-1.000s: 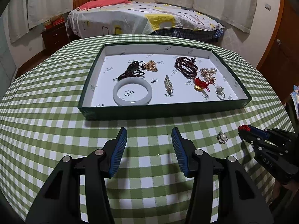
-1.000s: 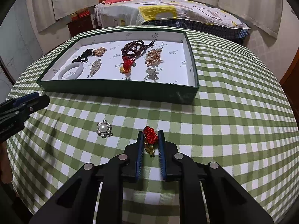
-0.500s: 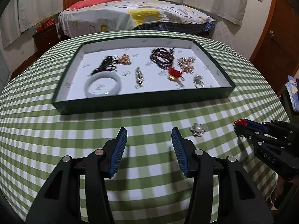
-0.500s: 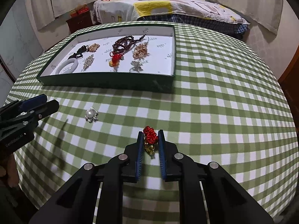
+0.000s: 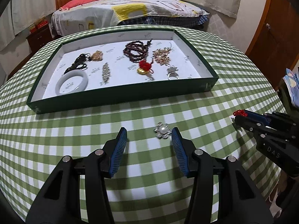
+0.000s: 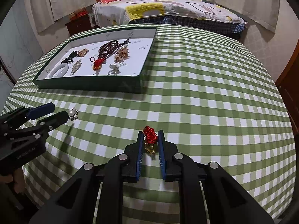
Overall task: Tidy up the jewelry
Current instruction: 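Grasp the pearl flower brooch with the left tool while the right tool holds the red charm, then carry the pearl flower brooch with the left tool into the box while the right tool carries the charm there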
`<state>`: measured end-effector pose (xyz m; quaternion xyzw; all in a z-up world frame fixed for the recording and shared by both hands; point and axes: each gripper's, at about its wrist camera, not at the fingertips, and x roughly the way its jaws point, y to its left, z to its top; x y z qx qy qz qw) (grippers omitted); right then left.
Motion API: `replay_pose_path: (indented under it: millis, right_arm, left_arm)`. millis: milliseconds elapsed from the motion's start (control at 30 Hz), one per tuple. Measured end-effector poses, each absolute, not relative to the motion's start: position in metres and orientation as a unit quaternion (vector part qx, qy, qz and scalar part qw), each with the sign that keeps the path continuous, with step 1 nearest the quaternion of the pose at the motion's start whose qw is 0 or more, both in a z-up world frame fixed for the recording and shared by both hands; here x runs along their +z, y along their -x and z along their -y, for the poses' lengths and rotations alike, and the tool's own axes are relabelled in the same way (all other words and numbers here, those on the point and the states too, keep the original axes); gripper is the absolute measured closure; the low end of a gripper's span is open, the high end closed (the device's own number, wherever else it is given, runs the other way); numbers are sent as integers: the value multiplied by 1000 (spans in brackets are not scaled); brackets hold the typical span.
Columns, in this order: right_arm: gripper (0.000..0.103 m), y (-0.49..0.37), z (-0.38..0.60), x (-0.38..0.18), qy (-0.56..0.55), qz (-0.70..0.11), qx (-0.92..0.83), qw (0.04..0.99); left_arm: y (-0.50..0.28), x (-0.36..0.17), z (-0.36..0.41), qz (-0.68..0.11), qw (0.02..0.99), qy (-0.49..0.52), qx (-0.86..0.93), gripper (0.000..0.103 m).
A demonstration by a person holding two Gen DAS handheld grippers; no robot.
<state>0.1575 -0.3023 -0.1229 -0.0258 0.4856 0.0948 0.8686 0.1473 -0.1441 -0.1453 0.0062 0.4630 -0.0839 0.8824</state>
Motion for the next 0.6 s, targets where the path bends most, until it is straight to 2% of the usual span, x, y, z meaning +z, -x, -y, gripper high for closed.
replay_pose_path:
  millis: [233,433,600]
  right_arm:
    - [87,-156,309,-123,10,-480,102,871]
    - [87,-155,309,-125,2,-482,113,869]
    - [87,-156,306,-125,3,-481,115,869]
  left_arm:
    - [-157,-156,158,-467,880,-16,-83,57]
    - [-157,-156,161,-461,882,-26,-90,79]
    - [-153,-156,162,-456,884,-34,-98,79]
